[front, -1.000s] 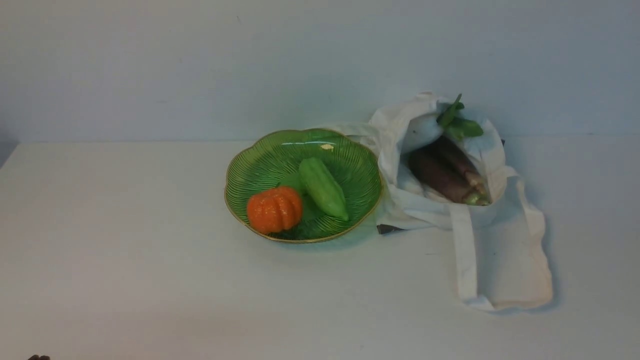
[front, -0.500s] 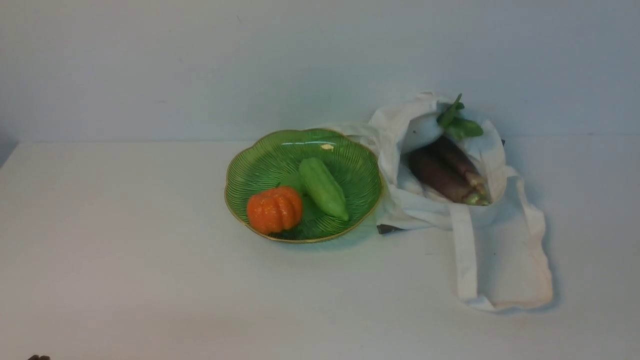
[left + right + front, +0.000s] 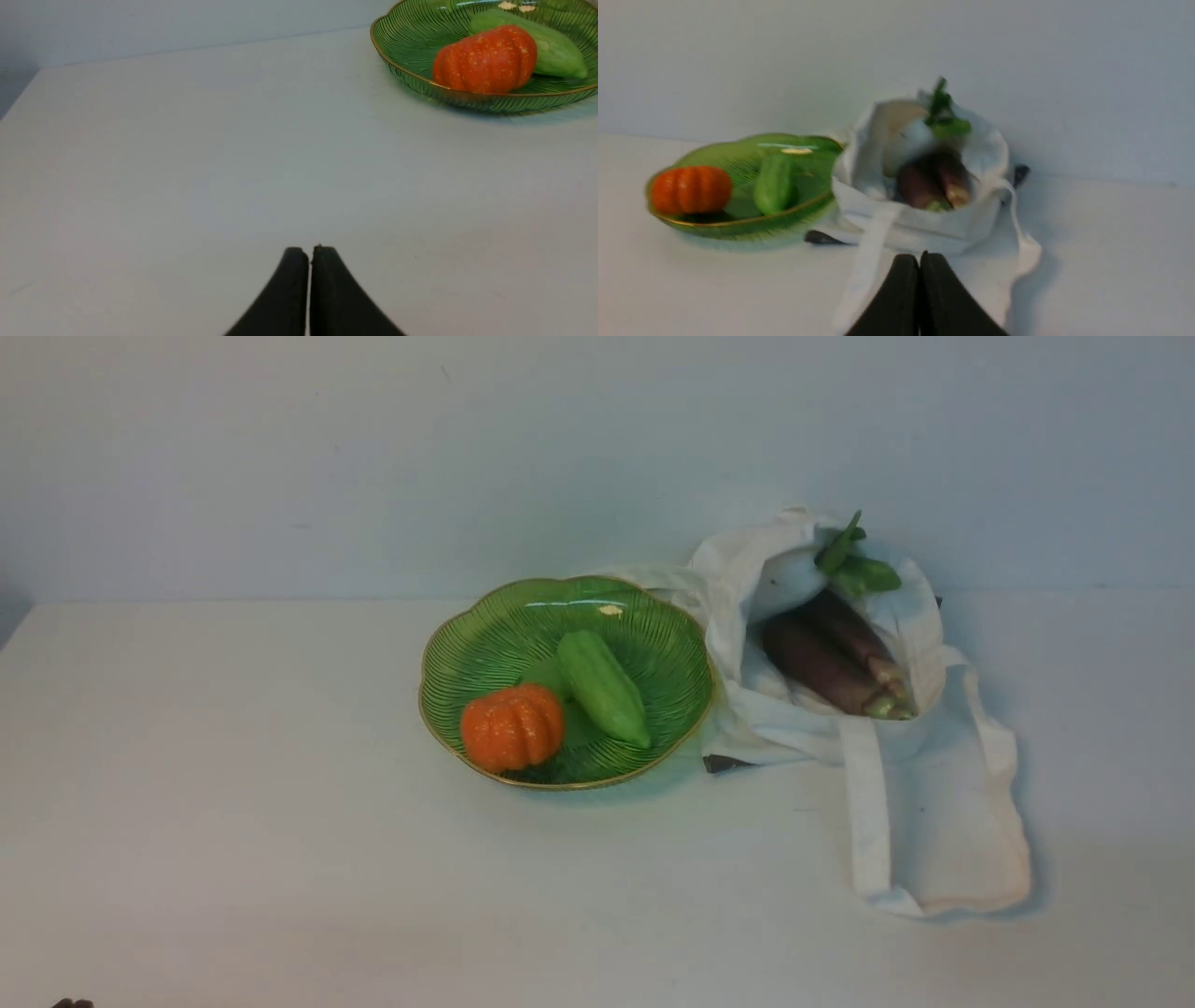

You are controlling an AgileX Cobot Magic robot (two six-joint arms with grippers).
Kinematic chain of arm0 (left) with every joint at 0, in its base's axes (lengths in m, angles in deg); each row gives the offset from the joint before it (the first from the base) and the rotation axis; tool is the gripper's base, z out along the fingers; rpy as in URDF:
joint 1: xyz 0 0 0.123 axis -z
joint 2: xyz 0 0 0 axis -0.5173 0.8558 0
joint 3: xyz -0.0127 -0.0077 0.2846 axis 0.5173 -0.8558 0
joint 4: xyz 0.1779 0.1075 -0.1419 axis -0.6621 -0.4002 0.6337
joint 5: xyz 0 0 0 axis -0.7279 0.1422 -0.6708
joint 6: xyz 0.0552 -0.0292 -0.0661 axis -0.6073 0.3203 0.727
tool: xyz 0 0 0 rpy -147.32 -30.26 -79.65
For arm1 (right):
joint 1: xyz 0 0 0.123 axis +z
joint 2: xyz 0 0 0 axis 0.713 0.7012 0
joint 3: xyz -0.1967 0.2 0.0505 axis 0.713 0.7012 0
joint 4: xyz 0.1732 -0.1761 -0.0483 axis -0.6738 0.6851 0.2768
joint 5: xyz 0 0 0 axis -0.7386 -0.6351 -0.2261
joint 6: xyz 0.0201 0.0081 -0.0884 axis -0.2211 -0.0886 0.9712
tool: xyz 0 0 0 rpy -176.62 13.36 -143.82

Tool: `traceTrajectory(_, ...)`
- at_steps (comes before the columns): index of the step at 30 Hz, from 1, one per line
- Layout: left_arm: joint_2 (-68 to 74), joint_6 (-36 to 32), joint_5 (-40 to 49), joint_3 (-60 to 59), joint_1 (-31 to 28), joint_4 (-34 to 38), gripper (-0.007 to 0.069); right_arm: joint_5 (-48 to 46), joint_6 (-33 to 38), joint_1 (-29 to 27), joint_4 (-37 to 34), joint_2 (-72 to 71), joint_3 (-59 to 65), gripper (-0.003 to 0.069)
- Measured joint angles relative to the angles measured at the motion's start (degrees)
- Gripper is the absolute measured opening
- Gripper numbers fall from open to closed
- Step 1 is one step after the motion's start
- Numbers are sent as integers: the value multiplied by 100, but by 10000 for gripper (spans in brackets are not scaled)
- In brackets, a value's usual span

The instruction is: Take vegetables from cloth bag on white table place on plate.

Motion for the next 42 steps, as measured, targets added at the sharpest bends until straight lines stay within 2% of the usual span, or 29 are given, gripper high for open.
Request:
traceTrajectory(3,0,0,0,0,0,0,-5,-123,-145,-519,52,0,118,-15)
traceTrajectory(8,0,0,0,0,0,0,-5,-460,-108,-862,92,-193,175,-15)
traceTrajectory(14,0,0,0,0,0,0,-5,-987,-30,-877,92,-299,182,-15)
traceTrajectory(42,0,0,0,0,0,0,-5,-828,2,-888,15,-299,211,-15)
